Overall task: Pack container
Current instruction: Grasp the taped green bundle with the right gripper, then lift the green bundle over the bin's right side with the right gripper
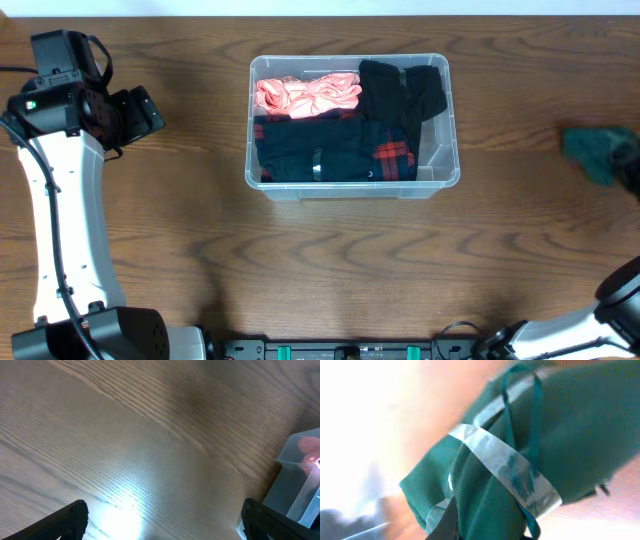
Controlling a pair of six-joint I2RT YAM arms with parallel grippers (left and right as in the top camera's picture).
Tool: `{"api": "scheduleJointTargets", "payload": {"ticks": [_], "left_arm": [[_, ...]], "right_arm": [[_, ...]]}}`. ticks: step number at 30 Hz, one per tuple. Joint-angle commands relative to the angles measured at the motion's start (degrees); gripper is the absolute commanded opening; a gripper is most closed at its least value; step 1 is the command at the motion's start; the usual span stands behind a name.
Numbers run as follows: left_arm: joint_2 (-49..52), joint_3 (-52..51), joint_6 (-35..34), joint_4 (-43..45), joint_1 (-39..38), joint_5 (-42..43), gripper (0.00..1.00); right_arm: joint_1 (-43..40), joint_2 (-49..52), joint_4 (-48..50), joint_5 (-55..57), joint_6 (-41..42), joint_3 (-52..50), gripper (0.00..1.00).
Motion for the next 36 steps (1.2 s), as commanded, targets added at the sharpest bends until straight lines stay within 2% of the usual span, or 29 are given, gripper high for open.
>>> {"api": "scheduleJointTargets", "payload": {"ticks": [1, 6, 11, 18, 21, 25, 31, 36], "left_arm": [[0.1, -0.1, -0.8, 0.4, 0.3, -0.2, 0.98], [0.1, -0.1, -0.8, 1.7, 0.3, -0.2, 0.98], [0.1, -0.1, -0.8, 1.7, 0.3, -0.3, 0.98], [0.1, -0.1, -0.8, 1.7, 0.3, -0.3, 0.98], [0.1, -0.1, -0.8, 1.7, 0.3, -0.3, 0.98], [0.1, -0.1, -0.8, 1.7, 0.3, -0.3, 0.98], [0.1, -0.1, -0.8, 1.6, 0.3, -0.2, 0.98], [0.1, -0.1, -0.8, 1.6, 0.3, -0.2, 0.98]], "right_arm": [[4.7, -7.0, -1.2, -11.7, -0.1, 5.1, 0.01], [14.4, -13.3, -3.5, -17.9, -0.2, 6.0, 0.01], [24.8, -18.6, -6.5, -17.9, -0.7, 6.0, 0.01], [39.5, -21.2, -14.1, -11.3, -3.8, 5.9, 0.01], [44.6, -21.0, -19.3, -3.7, -4.1, 5.3, 0.01], [49.4, -21.0, -21.2, 2.7, -3.1, 3.4, 0.01], [54.0, -21.0, -17.5, 7.7, -0.7, -1.6, 0.01], [54.4, -21.0, -16.5, 4.9, -10.7, -3.6, 0.01]]}}
